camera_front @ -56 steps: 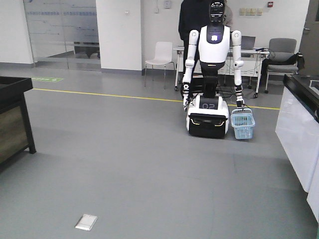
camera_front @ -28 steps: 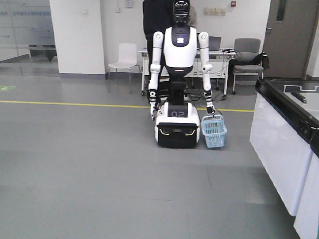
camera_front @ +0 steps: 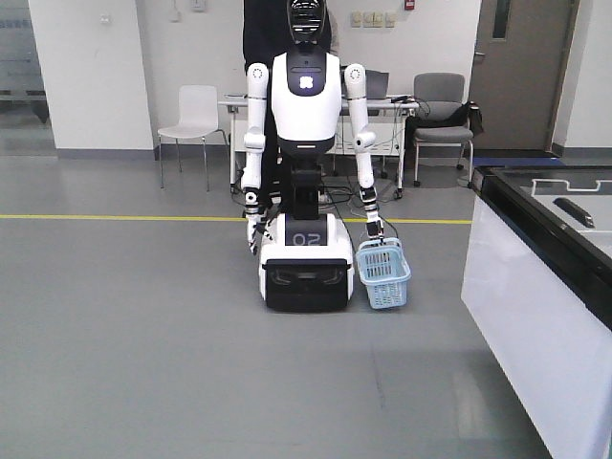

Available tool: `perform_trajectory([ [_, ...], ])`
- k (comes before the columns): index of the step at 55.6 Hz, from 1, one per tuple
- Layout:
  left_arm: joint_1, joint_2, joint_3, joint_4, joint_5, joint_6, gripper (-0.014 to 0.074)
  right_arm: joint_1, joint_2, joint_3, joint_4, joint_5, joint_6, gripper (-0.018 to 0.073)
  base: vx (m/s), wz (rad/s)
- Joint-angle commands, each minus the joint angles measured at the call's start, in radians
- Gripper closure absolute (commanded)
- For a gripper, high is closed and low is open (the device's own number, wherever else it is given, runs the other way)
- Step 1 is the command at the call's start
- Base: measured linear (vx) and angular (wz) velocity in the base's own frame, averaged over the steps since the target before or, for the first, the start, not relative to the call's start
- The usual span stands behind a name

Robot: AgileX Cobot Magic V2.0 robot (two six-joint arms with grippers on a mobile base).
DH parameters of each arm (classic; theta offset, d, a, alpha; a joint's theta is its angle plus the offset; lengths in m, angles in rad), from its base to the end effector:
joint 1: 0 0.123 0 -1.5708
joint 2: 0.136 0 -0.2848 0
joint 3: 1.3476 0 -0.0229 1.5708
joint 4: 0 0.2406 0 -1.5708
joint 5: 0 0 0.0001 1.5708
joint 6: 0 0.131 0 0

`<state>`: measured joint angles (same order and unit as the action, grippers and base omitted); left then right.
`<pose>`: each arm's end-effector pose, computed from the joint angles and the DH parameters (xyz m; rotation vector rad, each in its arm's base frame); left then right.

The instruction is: Pick snacks and fruit into basket

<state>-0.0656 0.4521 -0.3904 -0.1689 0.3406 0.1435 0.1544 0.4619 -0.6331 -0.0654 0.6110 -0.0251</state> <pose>0.1267 -0.0157 0.2700 0.0853 1.8804 -0.1087 0.1136 0.0127 0.3218 -0.1985 1.9119 0.0148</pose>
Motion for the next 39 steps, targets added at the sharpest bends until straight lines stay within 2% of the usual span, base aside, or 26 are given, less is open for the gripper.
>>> perform_trajectory([
  [1,-0.001,0.001,-0.036,-0.007,-0.096,-0.009,0.0445,-0.001,0.007,-0.029,-0.01,-0.095,-0.005,0.0568,0.67,-0.06],
  [39,-0.001,0.003,-0.036,-0.007,-0.096,-0.009,0.0445,-0.001,0.008,-0.029,-0.01,-0.095,-0.005,0.0568,0.64,-0.02],
])
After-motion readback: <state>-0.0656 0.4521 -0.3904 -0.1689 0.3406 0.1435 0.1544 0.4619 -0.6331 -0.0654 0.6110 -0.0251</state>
